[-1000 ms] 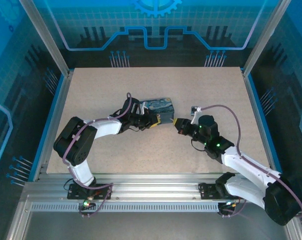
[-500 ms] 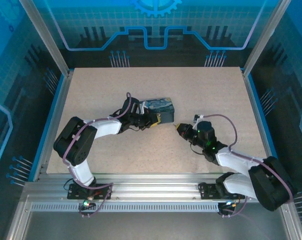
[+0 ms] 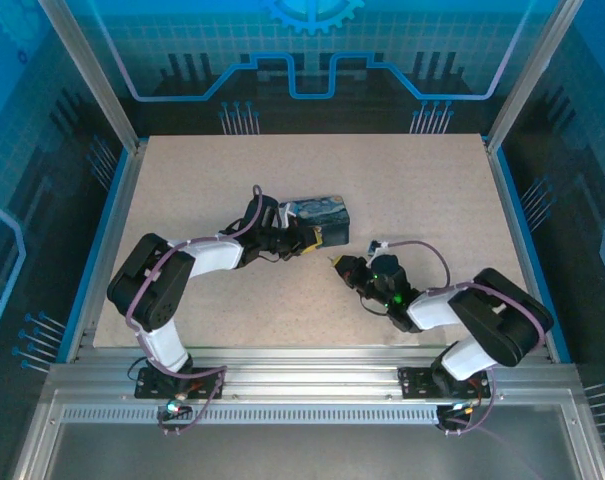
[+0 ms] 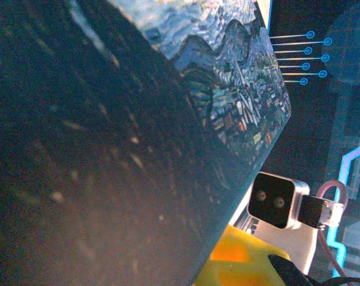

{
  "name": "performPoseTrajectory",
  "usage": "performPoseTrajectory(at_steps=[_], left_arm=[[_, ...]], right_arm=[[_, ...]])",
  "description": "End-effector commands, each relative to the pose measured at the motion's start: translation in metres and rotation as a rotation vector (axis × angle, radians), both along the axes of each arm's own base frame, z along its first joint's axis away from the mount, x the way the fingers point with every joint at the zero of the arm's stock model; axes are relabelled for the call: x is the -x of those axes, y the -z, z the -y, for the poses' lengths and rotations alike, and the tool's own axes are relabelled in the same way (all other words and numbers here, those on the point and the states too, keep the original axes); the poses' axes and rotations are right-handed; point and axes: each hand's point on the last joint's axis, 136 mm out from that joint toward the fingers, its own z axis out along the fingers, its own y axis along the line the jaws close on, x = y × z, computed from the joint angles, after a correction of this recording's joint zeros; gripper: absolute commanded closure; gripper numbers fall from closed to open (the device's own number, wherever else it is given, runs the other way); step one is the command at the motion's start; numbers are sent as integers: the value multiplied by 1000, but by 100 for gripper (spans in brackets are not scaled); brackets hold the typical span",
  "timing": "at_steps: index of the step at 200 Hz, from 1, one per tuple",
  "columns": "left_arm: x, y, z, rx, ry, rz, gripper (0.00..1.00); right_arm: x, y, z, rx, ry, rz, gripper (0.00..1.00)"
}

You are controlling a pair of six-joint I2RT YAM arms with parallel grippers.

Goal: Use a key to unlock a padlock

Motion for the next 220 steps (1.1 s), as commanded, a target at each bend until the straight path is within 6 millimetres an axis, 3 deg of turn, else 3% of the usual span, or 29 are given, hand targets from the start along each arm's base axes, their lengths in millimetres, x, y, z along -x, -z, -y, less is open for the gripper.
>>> performPoseTrajectory(at_steps=[1, 91, 220], left_arm=[[0, -1, 1, 36, 14, -2, 100], [0, -1, 2, 46, 11, -2, 100], [0, 0, 3, 70, 8, -12, 100]], right_arm=[[-10, -27, -9, -102, 44, 78, 100], [-14, -34, -7, -142, 128, 91, 100], [-20, -29, -22, -162, 97, 96, 100]])
